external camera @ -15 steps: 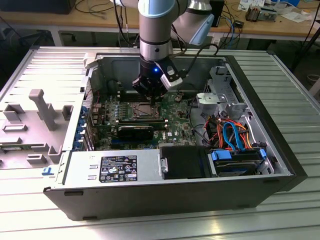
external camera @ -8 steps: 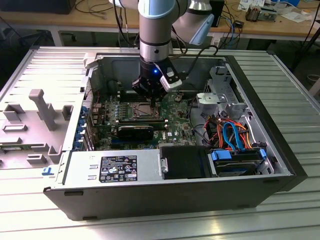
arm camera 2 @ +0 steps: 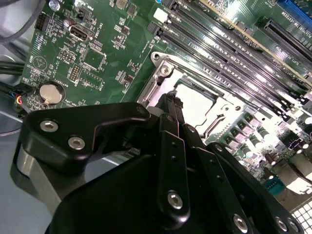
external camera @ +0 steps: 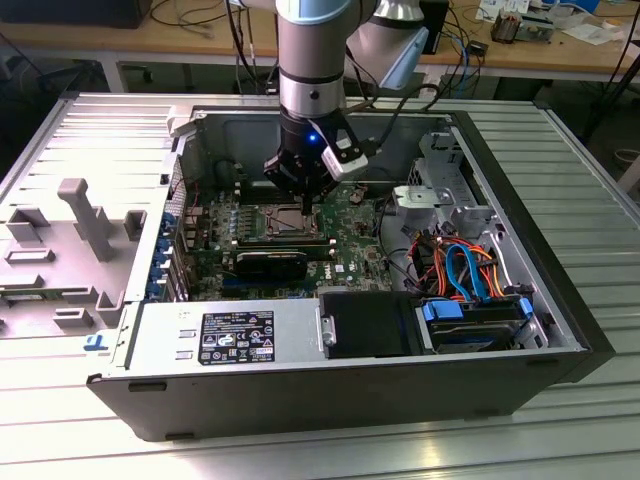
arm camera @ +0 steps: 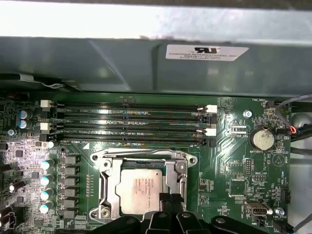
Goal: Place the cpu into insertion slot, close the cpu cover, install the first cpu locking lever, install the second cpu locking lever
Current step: 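Install the first cpu locking lever, then install the second cpu locking lever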
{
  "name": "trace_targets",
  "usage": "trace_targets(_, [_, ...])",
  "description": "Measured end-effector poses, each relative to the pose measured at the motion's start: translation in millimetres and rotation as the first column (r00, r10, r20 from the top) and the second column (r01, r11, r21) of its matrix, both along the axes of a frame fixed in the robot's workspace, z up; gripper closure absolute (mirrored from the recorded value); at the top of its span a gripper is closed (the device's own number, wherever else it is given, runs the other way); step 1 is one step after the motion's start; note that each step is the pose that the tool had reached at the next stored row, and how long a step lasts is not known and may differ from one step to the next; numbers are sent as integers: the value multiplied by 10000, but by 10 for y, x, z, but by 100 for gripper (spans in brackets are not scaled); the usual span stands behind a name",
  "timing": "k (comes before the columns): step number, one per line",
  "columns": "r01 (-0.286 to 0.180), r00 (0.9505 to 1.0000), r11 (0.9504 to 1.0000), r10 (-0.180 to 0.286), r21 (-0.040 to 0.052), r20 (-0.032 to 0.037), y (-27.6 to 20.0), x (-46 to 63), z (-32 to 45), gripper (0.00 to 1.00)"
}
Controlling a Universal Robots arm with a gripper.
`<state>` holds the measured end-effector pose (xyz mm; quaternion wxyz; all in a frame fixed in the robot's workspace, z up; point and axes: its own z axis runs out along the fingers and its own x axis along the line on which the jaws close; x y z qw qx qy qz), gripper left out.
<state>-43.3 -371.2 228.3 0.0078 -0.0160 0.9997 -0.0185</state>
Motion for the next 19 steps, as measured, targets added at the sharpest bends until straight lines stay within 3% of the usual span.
trace_targets(14, [-1, 10000, 10000, 1, -2, -1, -1, 0, 8, 89])
trace_targets(16, [0, 10000, 10000, 0, -2, -1, -23, 0, 8, 89])
trace_targets(19, [4, 10000, 10000, -4, -1, 0, -104, 0, 6, 89])
